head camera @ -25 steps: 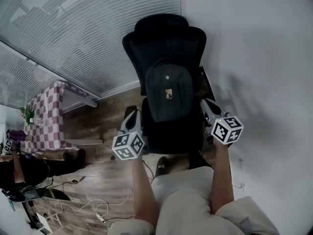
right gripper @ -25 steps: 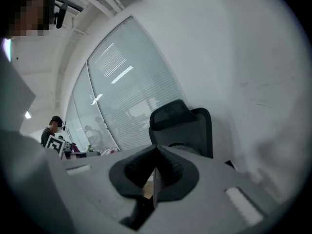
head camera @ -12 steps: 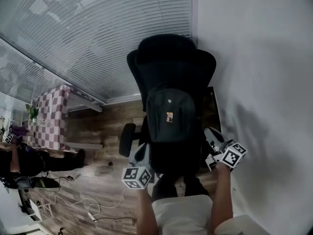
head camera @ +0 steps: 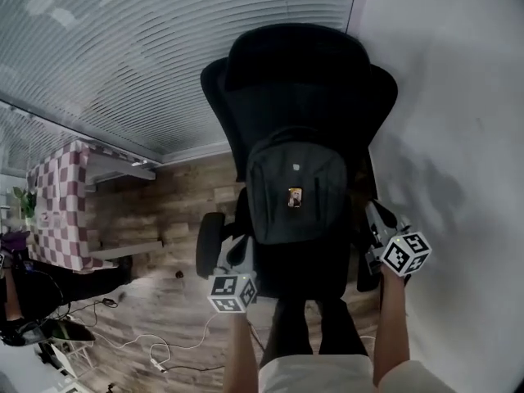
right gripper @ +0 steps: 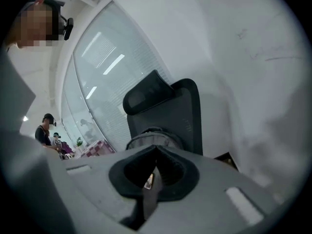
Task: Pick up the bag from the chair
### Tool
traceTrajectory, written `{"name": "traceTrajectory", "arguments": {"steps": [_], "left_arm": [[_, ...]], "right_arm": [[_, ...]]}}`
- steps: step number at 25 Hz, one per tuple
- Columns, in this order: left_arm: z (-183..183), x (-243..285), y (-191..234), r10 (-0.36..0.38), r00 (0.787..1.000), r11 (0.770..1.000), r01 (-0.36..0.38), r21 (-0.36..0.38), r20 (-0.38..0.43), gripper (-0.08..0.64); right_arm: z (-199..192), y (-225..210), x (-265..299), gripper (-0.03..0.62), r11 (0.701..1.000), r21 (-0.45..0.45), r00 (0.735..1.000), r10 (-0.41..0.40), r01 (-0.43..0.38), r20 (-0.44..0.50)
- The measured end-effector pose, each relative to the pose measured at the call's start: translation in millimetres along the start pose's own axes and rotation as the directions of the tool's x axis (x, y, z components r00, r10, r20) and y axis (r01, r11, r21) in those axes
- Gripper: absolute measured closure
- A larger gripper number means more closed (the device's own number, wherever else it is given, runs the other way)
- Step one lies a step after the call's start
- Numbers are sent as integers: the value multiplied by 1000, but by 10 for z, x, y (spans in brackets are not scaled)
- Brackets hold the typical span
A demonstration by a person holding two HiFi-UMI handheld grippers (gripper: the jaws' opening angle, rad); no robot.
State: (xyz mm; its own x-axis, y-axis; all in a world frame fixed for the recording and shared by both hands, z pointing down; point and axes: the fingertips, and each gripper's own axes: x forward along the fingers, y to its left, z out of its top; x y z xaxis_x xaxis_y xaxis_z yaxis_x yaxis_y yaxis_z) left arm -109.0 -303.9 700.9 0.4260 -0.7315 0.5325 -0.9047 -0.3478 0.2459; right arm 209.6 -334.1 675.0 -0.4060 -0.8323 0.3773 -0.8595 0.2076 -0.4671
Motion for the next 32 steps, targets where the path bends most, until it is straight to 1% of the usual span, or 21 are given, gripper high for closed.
{"name": "traceTrajectory", "arguments": {"steps": [2, 3, 6, 7, 9, 11, 13, 14, 16, 17, 18, 21, 24, 27, 29, 32], "left_arm": [[-15, 263, 146, -25, 1000, 999, 26, 25, -9, 552], [-50, 392, 197, -39, 999, 999, 40, 34, -15, 552], [-205, 814, 356, -47, 998, 997, 49, 56, -30, 552], [-242, 946, 429, -38, 999, 997, 40, 69, -39, 551], [-302, 1144, 550, -23, 998, 996, 27, 84, -51, 551], [-340, 1295, 621, -27, 998, 997, 30, 68, -48, 549], [-392, 1431, 679, -43, 998, 998, 45, 43, -50, 538], [-435, 1498, 710, -52, 997, 998, 54, 33, -58, 490], [-534, 1651, 782, -59, 995, 998, 61, 23, -78, 426], [-572, 1729, 818, -59, 995, 998, 61, 22, -86, 395], [-594, 1797, 850, -59, 994, 998, 61, 21, -90, 366], [-612, 1929, 920, -66, 993, 998, 66, 1, -98, 313], [-618, 1967, 940, -113, 987, 993, 108, -45, -112, 262], [-635, 1972, 858, -201, 972, 979, 195, -61, -122, 225], [-691, 2013, 767, -251, 959, 968, 244, -60, -135, 213], [-855, 2164, 685, -284, 941, 959, 277, -59, -182, 207]], "right_arm": [[-145, -76, 164, 591, 999, 9, 999, -36, 36, -6], [-219, -111, 222, 591, 999, 20, 999, -47, 47, 6], [-448, -325, 425, 591, 993, 90, 995, -80, 75, 53], [-542, -403, 514, 591, 990, 109, 994, -93, 87, 52], [-753, -504, 667, 591, 988, 118, 995, -101, 99, 15], [-897, -561, 775, 589, 990, 108, 996, -89, 90, -10], [-953, -629, 850, 511, 988, 130, 996, -84, 81, 11], [-985, -674, 879, 503, 985, 148, 996, -91, 87, 21], [-1099, -776, 972, 449, 981, 168, 994, -105, 103, 9], [-1175, -815, 1044, 401, 980, 166, 994, -107, 108, -15], [-1259, -838, 1123, 338, 981, 156, 993, -105, 111, -47], [-1509, -881, 1284, 269, 988, 95, 981, -108, 124, -161], [-1656, -989, 1356, 230, 987, 61, 964, -130, 148, -233], [-1743, -1108, 1479, 225, 987, 63, 956, -124, 145, -264], [-1802, -1163, 1559, 224, 989, 72, 954, -105, 130, -282], [-1849, -1156, 1654, 224, 988, 125, 956, -54, 93, -288]]}}
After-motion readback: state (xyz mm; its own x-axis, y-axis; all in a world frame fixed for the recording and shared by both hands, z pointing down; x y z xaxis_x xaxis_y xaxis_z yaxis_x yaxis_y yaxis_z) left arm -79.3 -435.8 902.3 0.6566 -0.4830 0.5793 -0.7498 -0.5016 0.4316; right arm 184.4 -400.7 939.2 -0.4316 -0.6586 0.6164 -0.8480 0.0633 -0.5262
